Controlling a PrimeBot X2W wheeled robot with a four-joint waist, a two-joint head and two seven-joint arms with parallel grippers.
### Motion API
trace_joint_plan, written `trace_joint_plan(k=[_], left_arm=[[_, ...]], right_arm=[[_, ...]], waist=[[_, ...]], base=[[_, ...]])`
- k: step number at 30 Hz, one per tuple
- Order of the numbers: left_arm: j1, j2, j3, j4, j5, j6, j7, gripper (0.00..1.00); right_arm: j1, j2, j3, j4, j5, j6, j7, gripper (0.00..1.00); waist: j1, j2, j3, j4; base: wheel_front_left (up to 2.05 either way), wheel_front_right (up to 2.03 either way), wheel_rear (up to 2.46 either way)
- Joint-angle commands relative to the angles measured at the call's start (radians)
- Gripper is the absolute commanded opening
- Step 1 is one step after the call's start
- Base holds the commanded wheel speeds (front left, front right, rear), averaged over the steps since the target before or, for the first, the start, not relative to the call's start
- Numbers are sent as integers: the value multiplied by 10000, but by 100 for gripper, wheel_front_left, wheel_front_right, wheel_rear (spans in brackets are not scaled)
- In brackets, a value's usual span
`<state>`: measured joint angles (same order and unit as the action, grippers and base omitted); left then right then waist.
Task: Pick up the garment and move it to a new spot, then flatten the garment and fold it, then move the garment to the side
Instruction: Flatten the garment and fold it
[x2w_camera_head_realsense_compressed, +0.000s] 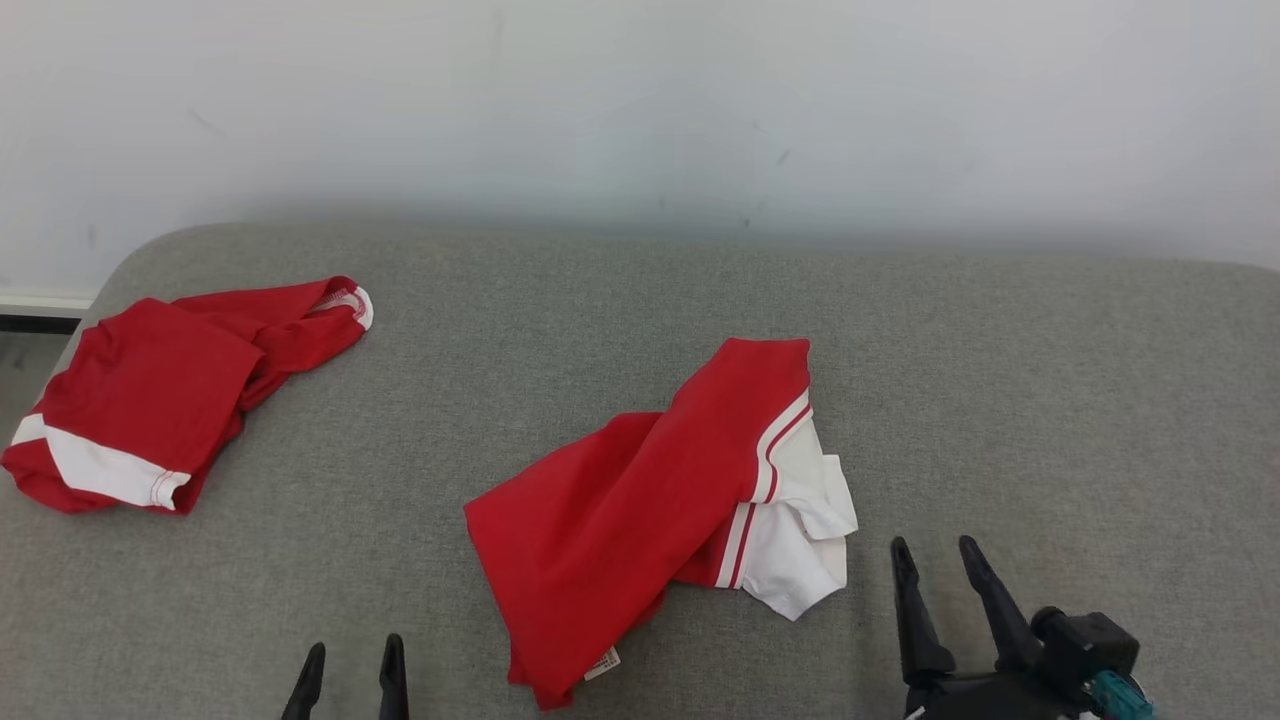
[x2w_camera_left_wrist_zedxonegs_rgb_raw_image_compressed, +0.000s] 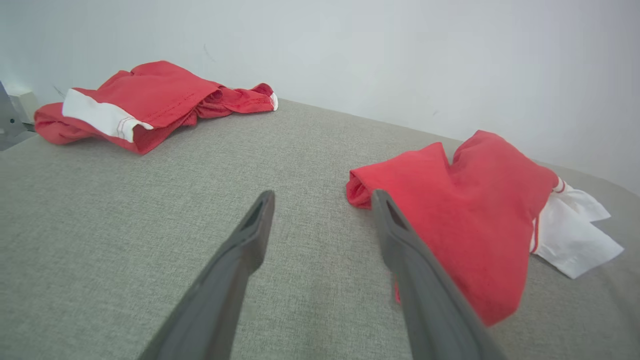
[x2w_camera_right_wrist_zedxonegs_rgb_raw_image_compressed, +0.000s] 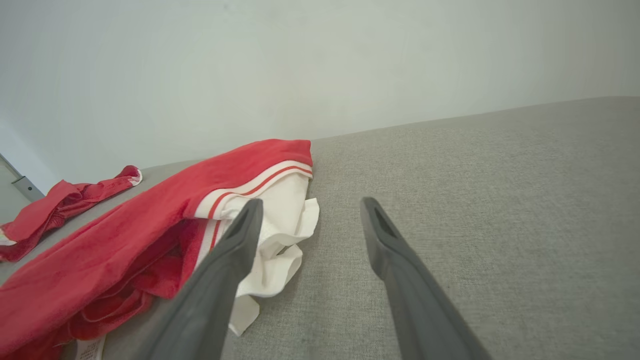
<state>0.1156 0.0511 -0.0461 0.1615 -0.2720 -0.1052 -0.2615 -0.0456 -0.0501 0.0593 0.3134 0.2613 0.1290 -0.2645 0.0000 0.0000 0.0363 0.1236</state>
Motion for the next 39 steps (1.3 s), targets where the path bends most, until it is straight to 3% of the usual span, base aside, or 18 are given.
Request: trace_joint_plan(k=[1,19,20,21,22,28,33,39], left_arm=[[-112,-8,70,-47,-13,43,-31,100],[-591,-13,-255,-20,-186,150,-32,100],[-599,-15,-248,-14,-194,153,-32,100],[-611,-12,-253,-7,-204,150,-32,100],[-622,-13,-257,11,-213,148,-32,100],[-579,-14,-300,99,-218,156,-32,100],[-344,-14,-326,100,-326,201,-32,100],[-183,-14,-367,179,-493,227,-32,100]], right_arm=[[-184,-6,89,152,-31,35,-19,100],[-3304,-3,336,5325,790,36,-21,100],[-3474,-6,362,5488,874,36,-21,90],[-3626,-12,352,5620,895,36,-21,57],[-3710,-11,389,5717,939,36,-21,0],[-4003,-13,357,5903,927,36,-21,0],[-3688,-106,-258,4571,665,36,-21,0],[-3081,-148,-973,2735,1162,36,-22,0]], waist=[[0,0,41,27],[0,0,601,1061],[0,0,619,1102],[0,0,630,1141],[0,0,624,1168],[0,0,541,1206],[0,0,333,906],[0,0,91,368]], base=[[0,0,0],[0,0,0],[0,0,0],[0,0,0],[0,0,0],[0,0,0],[0,0,0],[0,0,0]])
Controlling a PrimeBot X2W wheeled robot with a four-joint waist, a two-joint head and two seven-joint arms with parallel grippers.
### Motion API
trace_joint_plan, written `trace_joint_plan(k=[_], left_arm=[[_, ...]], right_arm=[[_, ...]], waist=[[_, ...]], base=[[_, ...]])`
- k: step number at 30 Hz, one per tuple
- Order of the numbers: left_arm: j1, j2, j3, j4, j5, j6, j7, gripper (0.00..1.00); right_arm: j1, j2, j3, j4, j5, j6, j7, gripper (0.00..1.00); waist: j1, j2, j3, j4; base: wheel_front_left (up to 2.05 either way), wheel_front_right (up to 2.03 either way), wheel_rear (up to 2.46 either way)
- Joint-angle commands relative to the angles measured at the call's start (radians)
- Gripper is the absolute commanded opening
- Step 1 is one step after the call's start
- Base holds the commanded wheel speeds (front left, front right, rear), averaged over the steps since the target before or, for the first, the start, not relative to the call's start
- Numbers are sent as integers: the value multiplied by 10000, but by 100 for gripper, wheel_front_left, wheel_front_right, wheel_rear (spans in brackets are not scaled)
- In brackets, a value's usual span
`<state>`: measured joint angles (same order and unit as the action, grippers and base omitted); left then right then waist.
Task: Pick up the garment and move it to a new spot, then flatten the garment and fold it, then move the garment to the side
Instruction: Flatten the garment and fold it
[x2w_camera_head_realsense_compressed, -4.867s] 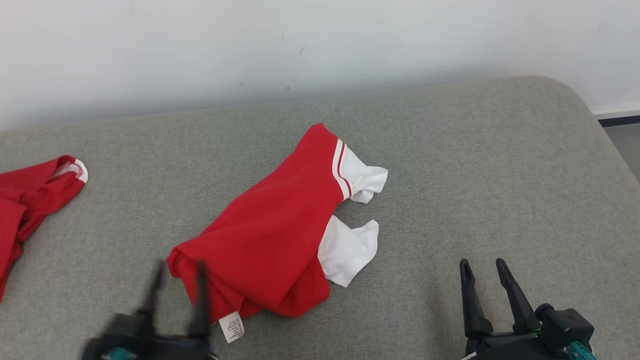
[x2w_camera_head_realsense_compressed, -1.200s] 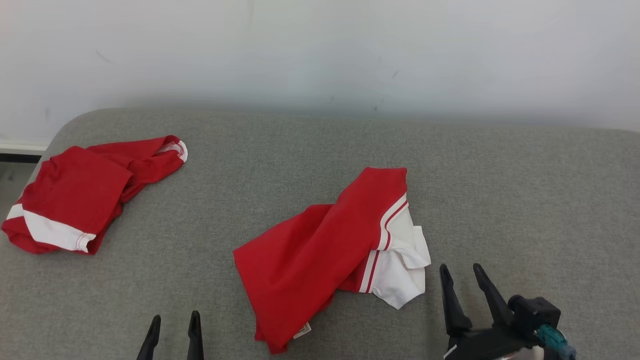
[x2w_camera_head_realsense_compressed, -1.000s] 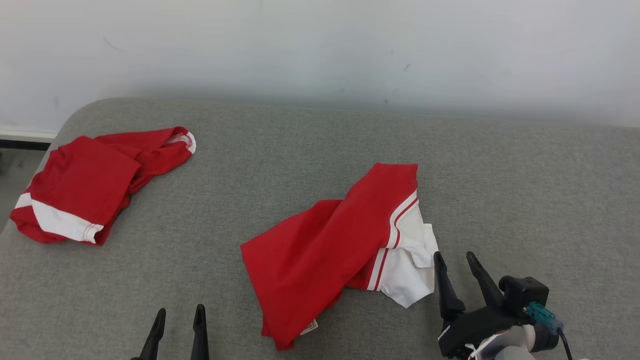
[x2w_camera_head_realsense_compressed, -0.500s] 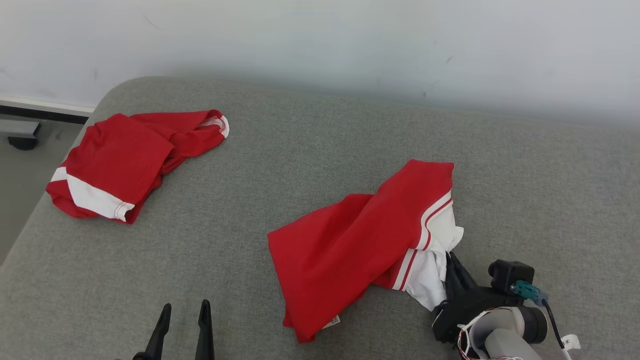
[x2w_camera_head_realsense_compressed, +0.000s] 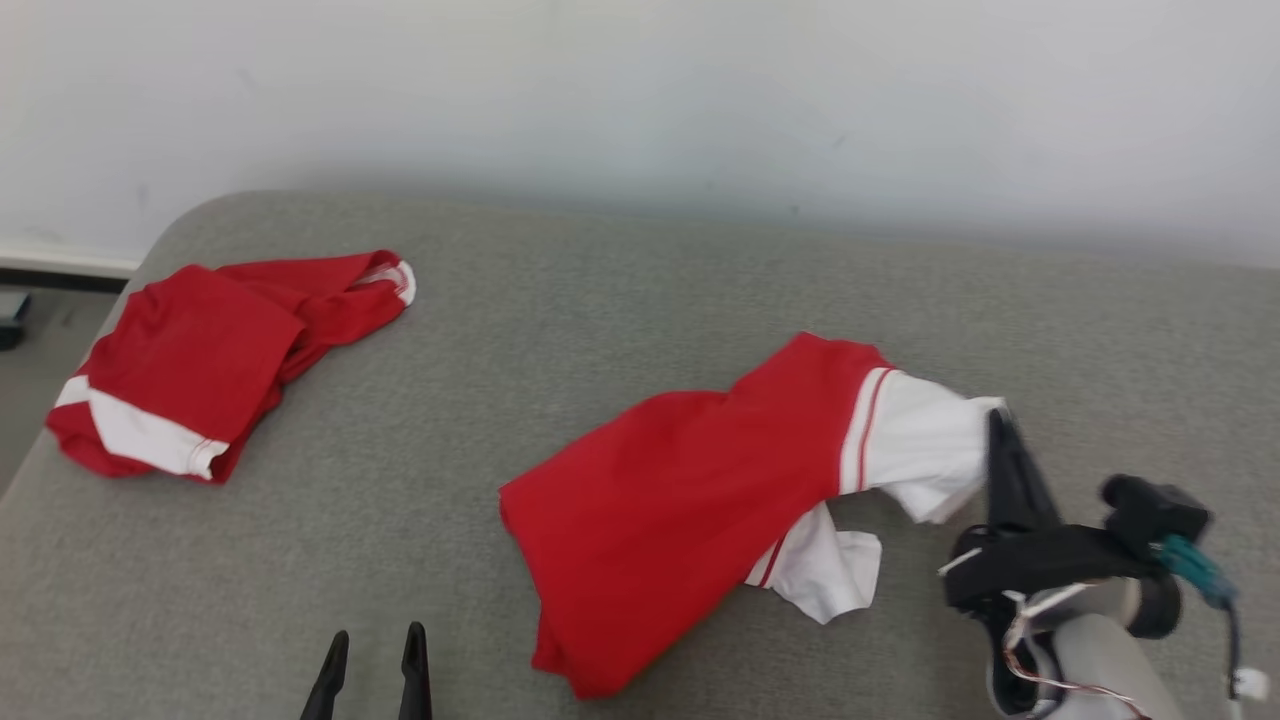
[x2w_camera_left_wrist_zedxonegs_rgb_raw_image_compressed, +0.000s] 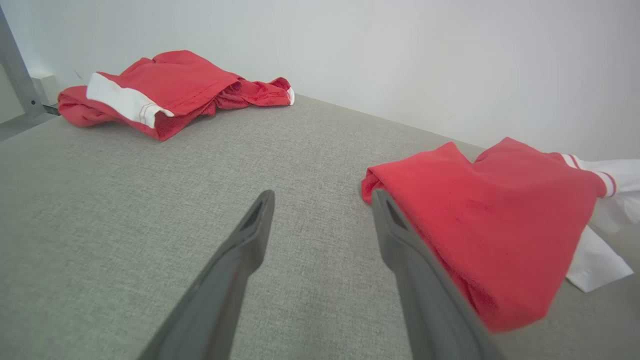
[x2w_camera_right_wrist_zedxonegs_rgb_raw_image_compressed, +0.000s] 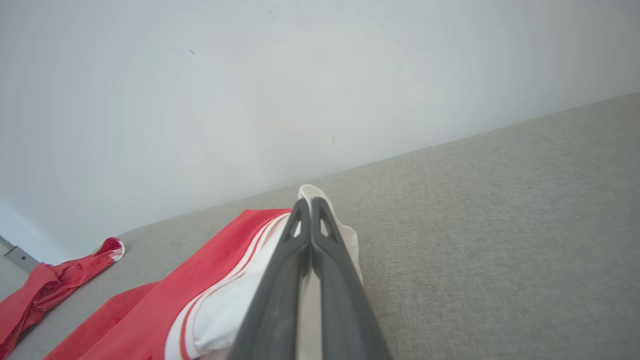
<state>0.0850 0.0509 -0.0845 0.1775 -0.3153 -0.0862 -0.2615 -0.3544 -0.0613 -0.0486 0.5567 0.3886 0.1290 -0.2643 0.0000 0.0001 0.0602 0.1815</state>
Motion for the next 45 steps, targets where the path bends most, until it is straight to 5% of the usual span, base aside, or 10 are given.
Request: trace_joint_plan(k=[1,13,20,22,36,45], left_arm=[[160,-11,9,31,-80,47,-32,100],[19,-9,-271,184,-278,107,-32,100],[-150,-9,-141,218,-353,201,-25,100],[-188,-10,-108,260,-350,194,-25,100],[-106,-10,44,397,-178,73,-25,100],[32,-5,-1293,1414,-133,-312,-25,100]], right_arm=[[185,-36,-37,-87,55,36,-21,0],[3101,-231,-345,-3622,1098,36,-22,0],[4246,-69,-10,-3381,656,36,-22,0],[4195,-7,-86,-3104,970,36,-22,100],[3850,111,-652,-5016,849,36,-21,100],[4182,113,-134,-4801,1068,36,-22,100]], waist=[[0,-1,-201,-348],[0,-1,-42,-1723],[0,-1,226,-2186],[0,-1,232,-2228],[0,-1,13,-2182],[0,-1,-231,-2010]], base=[[0,0,0],[0,0,0],[0,0,0],[0,0,0],[0,0,0],[0,0,0]])
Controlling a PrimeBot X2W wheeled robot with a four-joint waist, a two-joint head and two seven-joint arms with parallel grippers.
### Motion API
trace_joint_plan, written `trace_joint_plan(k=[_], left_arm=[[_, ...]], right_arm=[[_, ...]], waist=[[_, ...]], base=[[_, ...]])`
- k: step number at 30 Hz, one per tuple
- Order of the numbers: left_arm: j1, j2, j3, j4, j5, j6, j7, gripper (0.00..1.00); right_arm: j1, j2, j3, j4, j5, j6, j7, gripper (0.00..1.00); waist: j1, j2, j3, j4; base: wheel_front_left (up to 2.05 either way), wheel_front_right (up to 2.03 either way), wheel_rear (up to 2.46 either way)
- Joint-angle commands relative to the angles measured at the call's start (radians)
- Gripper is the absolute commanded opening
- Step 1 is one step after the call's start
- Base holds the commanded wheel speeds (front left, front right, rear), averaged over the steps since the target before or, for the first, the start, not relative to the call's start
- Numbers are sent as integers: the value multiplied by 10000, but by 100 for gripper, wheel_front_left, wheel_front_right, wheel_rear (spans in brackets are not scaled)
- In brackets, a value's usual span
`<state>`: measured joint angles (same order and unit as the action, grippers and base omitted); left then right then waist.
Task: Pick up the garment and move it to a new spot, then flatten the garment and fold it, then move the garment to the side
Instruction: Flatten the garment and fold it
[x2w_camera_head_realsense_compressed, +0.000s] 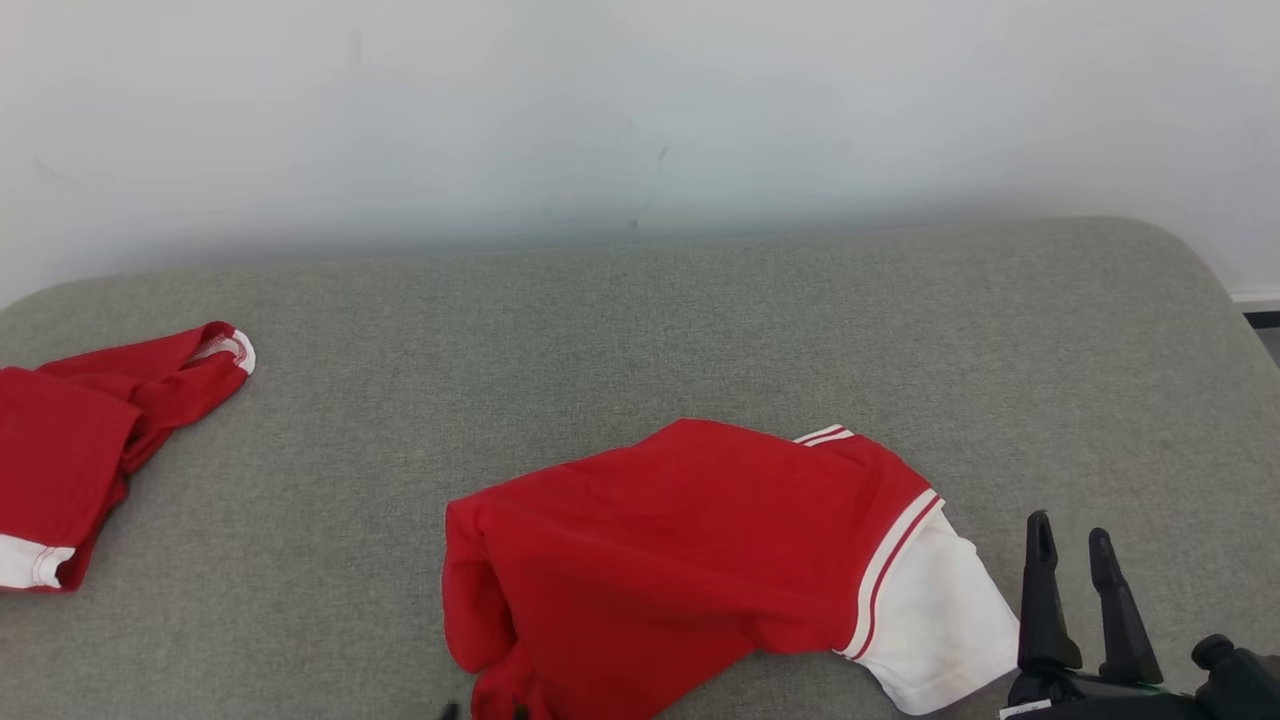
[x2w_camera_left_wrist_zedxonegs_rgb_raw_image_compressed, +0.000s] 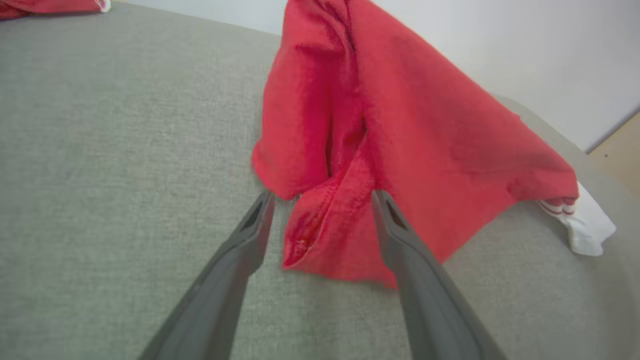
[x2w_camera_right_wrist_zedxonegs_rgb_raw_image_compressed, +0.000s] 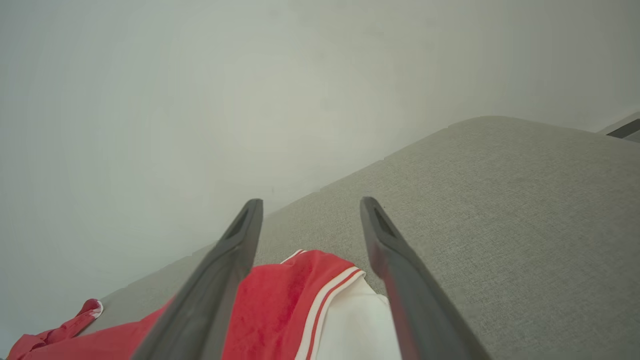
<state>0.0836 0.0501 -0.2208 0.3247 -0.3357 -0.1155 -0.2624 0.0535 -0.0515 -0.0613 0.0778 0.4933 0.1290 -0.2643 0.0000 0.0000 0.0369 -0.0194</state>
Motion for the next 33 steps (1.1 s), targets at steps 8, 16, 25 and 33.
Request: trace_joint_plan(k=[8,16,25,33], left_arm=[[-427,7,-705,1094,283,-99,-15,100],[-971,9,-689,1873,372,-134,-15,5],[-1351,15,-469,2321,706,-143,-15,0],[-178,244,-411,99,431,-151,-15,0]], right_arm=[[21,15,29,301,128,36,-21,100],[22,16,-98,408,81,36,-20,100],[-50,17,-48,417,178,36,-22,100],[94,12,-410,397,376,36,-22,100]], waist=[[0,0,103,-86],[0,0,86,17],[0,0,105,115],[0,0,274,465]], base=[[0,0,0],[0,0,0],[0,0,0],[0,0,0]])
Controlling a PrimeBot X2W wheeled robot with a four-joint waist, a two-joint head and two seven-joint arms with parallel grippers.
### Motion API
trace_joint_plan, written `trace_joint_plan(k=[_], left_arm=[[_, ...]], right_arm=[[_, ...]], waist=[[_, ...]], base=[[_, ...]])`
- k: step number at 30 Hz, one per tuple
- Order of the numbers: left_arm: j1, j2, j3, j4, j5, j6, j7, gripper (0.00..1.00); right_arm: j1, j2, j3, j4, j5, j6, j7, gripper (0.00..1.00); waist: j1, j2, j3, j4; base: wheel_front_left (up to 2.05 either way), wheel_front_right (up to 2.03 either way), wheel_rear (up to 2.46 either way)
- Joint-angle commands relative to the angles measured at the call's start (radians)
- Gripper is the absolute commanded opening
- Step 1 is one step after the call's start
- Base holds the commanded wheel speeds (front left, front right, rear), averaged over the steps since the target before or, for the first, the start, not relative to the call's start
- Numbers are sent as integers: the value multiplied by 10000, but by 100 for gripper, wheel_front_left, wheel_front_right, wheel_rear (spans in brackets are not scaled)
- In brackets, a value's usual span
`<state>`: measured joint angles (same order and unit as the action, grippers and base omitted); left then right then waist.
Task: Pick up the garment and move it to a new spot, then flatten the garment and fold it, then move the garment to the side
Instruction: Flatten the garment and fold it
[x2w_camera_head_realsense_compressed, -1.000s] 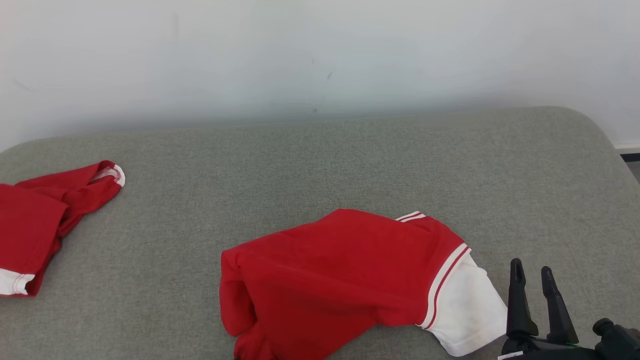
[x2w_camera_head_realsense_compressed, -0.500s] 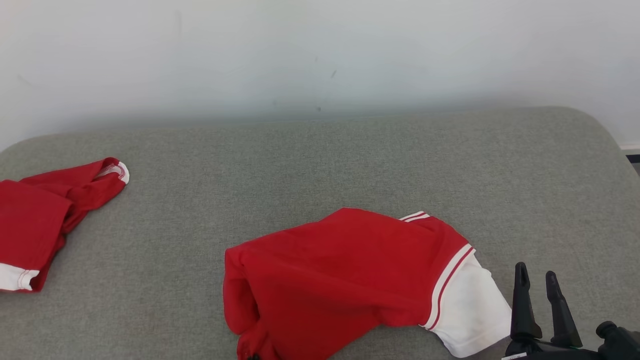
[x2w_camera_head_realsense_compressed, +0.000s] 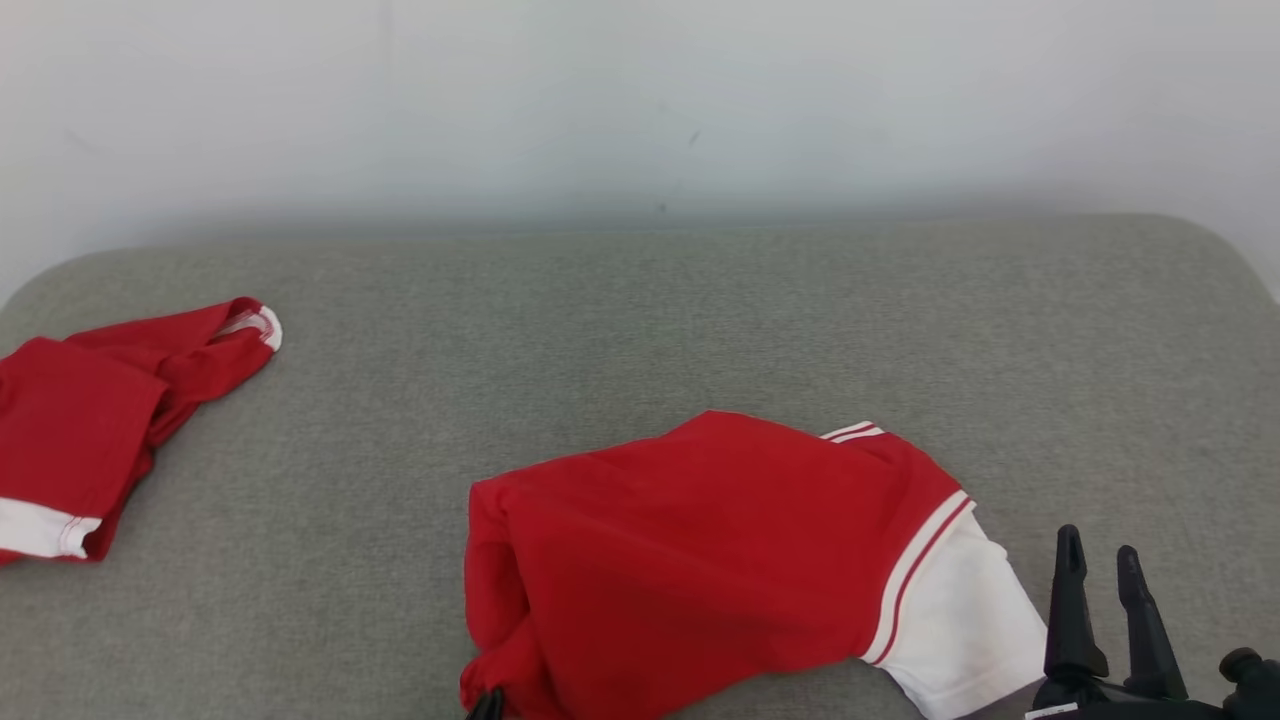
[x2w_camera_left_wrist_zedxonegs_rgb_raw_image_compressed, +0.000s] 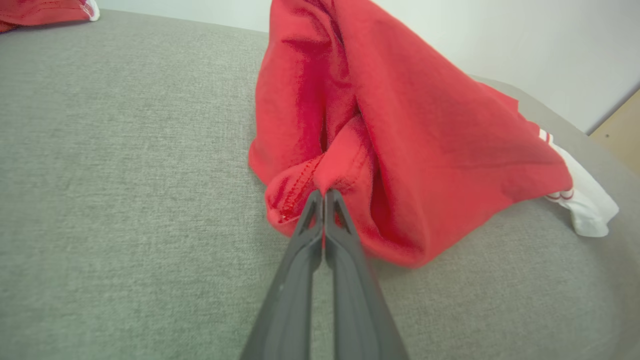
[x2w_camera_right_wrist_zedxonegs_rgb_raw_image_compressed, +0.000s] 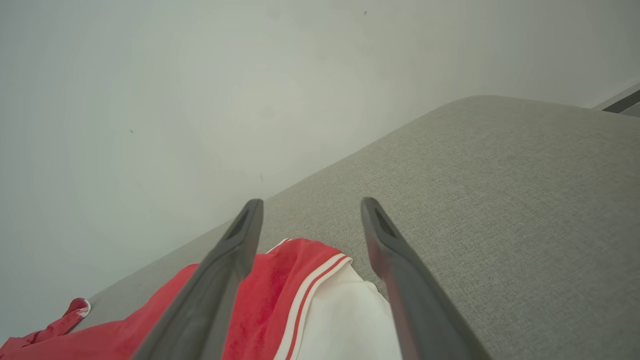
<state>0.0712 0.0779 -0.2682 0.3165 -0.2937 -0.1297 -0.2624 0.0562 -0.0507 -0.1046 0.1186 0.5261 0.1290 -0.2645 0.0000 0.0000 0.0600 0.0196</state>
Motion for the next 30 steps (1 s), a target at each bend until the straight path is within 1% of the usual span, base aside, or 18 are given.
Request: trace_joint_plan(k=[1,5,9,11,14,17,20,26,30], left_arm=[[237,181,-78,-267,-17,-8,-15,0],[724,555,-358,-665,-78,0,-15,0],[1185,746,-396,-550,-391,0,-15,0],[1294,768,-264,-450,-484,0,-15,0],[1208,798,240,-400,-597,88,-15,0],[830,849,638,-535,-491,100,-15,0],[299,978,635,-624,-344,46,-15,0],[-1129,1268,58,-107,-269,3,-15,0],[-2078,1429,-293,723,-645,-4,-15,0]], right_arm=[[36,9,-41,7,62,36,-18,100],[-115,2,-52,35,65,36,-18,100],[-225,5,-80,67,40,36,-18,100],[-269,5,-90,100,24,36,-18,100],[-215,6,-88,185,-29,36,-18,100],[-117,6,-93,260,-104,36,-18,100],[-79,6,-41,340,-158,36,-18,100],[-248,5,87,509,-277,36,-20,100],[-339,5,197,720,-327,36,-20,100]], waist=[[0,0,103,258],[0,0,242,619],[0,0,377,824],[0,0,406,872],[0,0,361,921],[0,0,281,957],[0,0,174,924],[0,0,139,564],[0,0,201,169]], base=[[0,0,0],[0,0,0],[0,0,0],[0,0,0],[0,0,0],[0,0,0],[0,0,0],[0,0,0],[0,0,0]])
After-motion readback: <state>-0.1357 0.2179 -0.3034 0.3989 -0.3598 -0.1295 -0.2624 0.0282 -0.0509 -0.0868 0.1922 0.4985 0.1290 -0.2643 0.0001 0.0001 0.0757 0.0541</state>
